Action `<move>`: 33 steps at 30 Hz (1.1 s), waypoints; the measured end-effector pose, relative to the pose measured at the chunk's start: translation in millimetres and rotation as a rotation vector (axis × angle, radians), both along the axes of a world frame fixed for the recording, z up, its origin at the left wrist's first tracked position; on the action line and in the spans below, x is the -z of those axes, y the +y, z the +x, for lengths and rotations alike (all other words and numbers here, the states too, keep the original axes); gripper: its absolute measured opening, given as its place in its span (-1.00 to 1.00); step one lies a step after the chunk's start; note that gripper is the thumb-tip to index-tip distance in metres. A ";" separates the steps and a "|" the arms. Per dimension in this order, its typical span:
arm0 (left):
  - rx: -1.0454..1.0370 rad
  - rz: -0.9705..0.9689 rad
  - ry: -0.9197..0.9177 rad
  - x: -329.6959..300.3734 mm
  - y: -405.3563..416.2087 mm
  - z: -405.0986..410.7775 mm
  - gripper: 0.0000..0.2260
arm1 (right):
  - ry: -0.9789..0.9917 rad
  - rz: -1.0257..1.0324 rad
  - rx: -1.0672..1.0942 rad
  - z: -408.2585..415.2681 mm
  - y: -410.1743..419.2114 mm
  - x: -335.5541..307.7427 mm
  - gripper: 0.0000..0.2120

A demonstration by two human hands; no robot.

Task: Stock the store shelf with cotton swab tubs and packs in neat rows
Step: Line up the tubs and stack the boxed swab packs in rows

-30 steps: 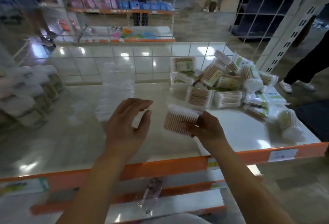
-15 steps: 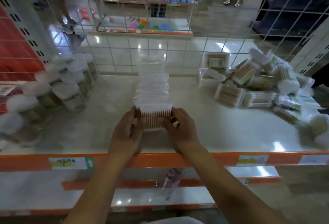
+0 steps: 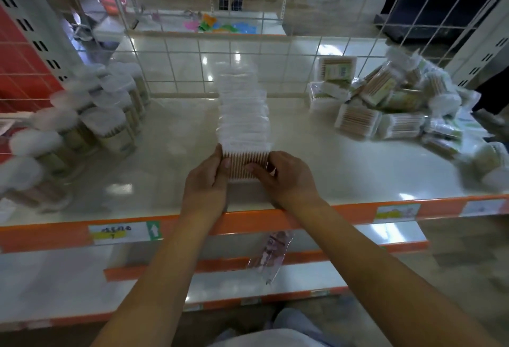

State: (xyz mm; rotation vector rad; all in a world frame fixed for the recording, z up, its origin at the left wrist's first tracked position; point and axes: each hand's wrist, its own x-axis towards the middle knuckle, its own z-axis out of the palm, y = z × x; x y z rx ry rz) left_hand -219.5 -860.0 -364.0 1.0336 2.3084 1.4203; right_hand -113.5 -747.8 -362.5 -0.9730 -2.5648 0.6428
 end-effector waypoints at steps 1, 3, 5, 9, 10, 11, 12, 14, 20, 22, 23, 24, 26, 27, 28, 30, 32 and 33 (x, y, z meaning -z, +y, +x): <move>-0.001 -0.007 0.000 0.2 0.0 -0.1 -0.68 | 0.000 0.017 0.001 0.5 -1.3 -0.4 -0.59; -0.009 -0.035 0.014 -0.3 0.8 0.7 -0.67 | -0.005 0.039 0.009 1.1 -3.8 -1.1 -0.60; -0.024 -0.073 0.073 -0.6 1.4 2.9 -0.68 | -0.011 0.040 0.013 1.7 -5.1 -2.4 -0.65; -0.052 -0.117 0.136 1.4 1.1 4.5 -0.70 | 0.005 0.021 0.027 2.3 -5.0 -4.4 -0.70; -0.052 -0.116 0.142 0.8 1.1 4.9 -0.70 | 0.006 0.015 0.038 2.0 -4.5 -4.3 -0.68; -0.053 -0.104 0.145 -0.4 0.8 5.2 -0.70 | 0.009 0.013 0.050 1.6 -4.2 -4.3 -0.66; -0.053 -0.074 0.137 -1.4 0.2 5.0 -0.71 | 0.015 0.016 0.064 1.3 -4.1 -4.4 -0.63; -0.039 0.014 0.068 -3.4 -3.1 4.5 -0.69 | 0.030 0.033 0.087 2.2 -4.4 -4.9 -0.58; -0.111 0.168 -0.035 -1.5 -8.4 0.1 -0.62 | 0.168 -0.015 0.136 9.3 -5.3 -8.0 -0.36; -0.143 0.192 0.073 -4.1 -10.6 -2.3 -0.61 | 0.278 -0.017 0.139 13.8 -4.6 -6.4 -0.27; -0.137 0.206 0.156 -7.6 -11.4 -4.8 -0.62 | 0.324 -0.001 0.127 16.8 -3.6 -5.2 -0.29; -0.125 0.202 0.242 -12.6 -11.3 -7.5 -0.63 | 0.362 0.023 0.107 20.7 -2.1 -4.3 -0.34; -0.093 0.146 0.395 -28.5 -8.1 -9.2 -0.62 | 0.446 0.088 0.058 29.9 3.1 -5.6 -0.46; -0.078 0.122 0.427 -39.3 -4.0 -6.7 -0.62 | 0.493 0.123 0.040 35.0 7.0 -7.7 -0.52; -0.062 0.103 0.446 -49.7 1.5 -2.3 -0.63 | 0.531 0.155 0.029 40.3 11.7 -10.7 -0.57; -0.023 0.069 0.489 -65.9 16.2 9.9 -0.62 | 0.571 0.203 0.026 51.3 22.3 -17.5 -0.63; 0.043 0.042 0.511 -74.6 34.7 26.0 -0.60 | 0.585 0.226 0.037 64.0 33.9 -23.9 -0.66; 0.081 0.029 0.515 -76.7 44.3 35.9 -0.57 | 0.586 0.235 0.041 71.5 40.6 -26.0 -0.67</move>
